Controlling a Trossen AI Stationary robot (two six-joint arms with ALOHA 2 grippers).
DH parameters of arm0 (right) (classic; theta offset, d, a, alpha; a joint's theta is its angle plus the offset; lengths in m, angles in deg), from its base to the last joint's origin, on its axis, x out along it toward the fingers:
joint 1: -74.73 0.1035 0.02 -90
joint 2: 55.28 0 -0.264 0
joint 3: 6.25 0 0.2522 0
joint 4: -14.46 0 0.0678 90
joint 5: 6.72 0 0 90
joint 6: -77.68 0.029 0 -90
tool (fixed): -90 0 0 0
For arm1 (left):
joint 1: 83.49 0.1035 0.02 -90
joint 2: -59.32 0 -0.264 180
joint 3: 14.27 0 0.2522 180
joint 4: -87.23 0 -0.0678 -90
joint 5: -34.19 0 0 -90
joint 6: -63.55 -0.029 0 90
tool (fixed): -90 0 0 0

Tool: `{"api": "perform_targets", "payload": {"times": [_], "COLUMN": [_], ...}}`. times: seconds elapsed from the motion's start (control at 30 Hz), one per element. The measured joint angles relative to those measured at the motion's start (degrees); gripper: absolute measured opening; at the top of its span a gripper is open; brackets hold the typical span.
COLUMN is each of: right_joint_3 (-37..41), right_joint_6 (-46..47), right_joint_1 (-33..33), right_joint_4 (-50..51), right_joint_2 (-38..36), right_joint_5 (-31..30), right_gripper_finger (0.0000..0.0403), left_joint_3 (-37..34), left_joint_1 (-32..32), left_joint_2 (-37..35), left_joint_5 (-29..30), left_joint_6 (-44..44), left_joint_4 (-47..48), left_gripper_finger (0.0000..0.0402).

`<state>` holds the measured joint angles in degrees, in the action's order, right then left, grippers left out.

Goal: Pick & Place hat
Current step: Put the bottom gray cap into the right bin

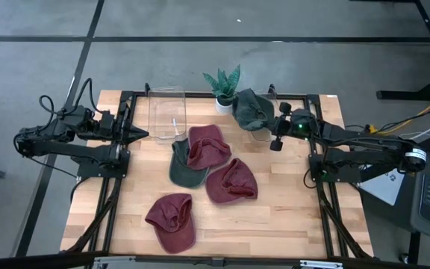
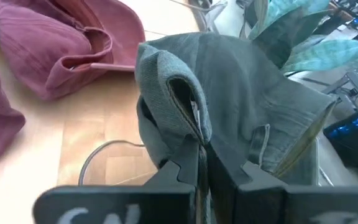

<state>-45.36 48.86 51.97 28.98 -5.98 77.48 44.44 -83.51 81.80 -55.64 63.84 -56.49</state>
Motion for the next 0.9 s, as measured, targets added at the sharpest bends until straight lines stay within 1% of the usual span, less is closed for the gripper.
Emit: {"api": "perform_targets", "payload": {"times": [0.17, 0.33, 0.4, 0.5, 0.57, 0.63, 0.7, 0.9], "right_joint_3": [2.4, 3.2, 3.2, 3.2, 3.2, 3.2, 3.2, 3.2], "right_joint_6": [-0.1, -0.1, 0.1, 1.4, 3.9, 6.7, 9.4, 16.9], "right_joint_1": [0.0, 0.0, 0.0, 0.0, 0.0, 0.0, 0.0, 0.0], "right_joint_4": [-3.1, -4.3, -4.3, -4.3, -4.3, -4.3, -4.1, -3.0], "right_joint_2": [0.0, 0.0, 0.0, 0.0, 0.0, 0.0, 0.0, 0.0], "right_joint_5": [0.0, -0.3, -1.7, -5.6, -7.8, -8.6, -8.1, -3.6], "right_gripper_finger": [0.0021, 0.0050, 0.0066, 0.0089, 0.0105, 0.0121, 0.0138, 0.0190], "left_joint_3": [0.0, 0.0, 0.0, 0.0, 0.0, 0.0, 0.0, 0.0], "left_joint_1": [0.0, 0.0, 0.0, 0.0, 0.0, 0.0, 0.0, 0.0], "left_joint_2": [0.0, 0.0, 0.0, 0.0, 0.0, 0.0, 0.0, 0.0], "left_joint_5": [0.0, 0.0, 0.0, 0.0, 0.0, 0.0, 0.0, 0.0], "left_joint_6": [0.0, 0.0, 0.0, 0.0, 0.0, 0.0, 0.0, 0.0], "left_joint_4": [0.0, 0.0, 0.0, 0.0, 0.0, 0.0, 0.0, 0.0], "left_gripper_finger": [0.0010, 0.0013, 0.0012, 0.0010, 0.0011, 0.0012, 0.0013, 0.0011]}}
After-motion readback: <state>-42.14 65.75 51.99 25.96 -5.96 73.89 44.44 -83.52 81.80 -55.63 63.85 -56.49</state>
